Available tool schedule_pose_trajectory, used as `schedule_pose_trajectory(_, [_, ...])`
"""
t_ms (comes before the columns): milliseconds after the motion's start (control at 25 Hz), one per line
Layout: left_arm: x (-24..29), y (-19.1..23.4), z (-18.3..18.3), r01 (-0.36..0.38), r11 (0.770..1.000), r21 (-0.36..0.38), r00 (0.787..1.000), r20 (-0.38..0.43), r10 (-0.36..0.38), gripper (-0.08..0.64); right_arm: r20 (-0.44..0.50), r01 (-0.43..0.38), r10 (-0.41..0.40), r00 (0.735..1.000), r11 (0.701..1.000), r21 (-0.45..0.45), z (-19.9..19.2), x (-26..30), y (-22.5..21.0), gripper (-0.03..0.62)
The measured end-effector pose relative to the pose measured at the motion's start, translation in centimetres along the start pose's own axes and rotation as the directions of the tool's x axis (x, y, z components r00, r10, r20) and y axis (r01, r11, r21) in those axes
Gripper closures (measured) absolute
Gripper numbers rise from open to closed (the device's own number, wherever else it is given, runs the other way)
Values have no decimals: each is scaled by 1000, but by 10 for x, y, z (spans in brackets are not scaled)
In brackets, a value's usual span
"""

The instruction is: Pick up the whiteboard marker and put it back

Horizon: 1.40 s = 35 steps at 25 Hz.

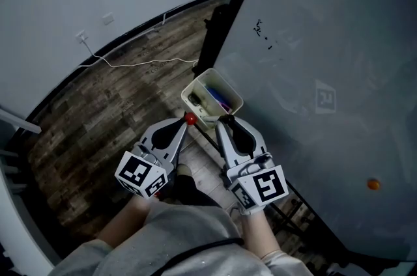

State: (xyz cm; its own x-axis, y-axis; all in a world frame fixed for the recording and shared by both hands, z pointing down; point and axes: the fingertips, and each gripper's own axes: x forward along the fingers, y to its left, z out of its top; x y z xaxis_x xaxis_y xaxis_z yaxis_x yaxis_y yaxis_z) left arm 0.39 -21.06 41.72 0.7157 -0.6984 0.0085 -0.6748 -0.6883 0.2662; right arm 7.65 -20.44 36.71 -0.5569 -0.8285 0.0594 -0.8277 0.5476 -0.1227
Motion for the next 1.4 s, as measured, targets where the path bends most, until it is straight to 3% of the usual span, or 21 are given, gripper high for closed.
schedule_pose_trajectory(800, [-1,1,-6,-9,1000,-4,1000,-25,9,545,-22,6,-6,1000,1000,-3,-16,1,1,515])
schedule_pose_trajectory(1200, [-4,1,-7,-13,1000,-7,1000,-28,13,545,35,-21,22,999,1000,-12,-7,3,10,515])
schedule_pose_trajectory(1400, [-4,0,-7,-9,1000,-10,1000,-25,8,545,-6,6,-7,1000,1000,-18,-17,-2,6,515])
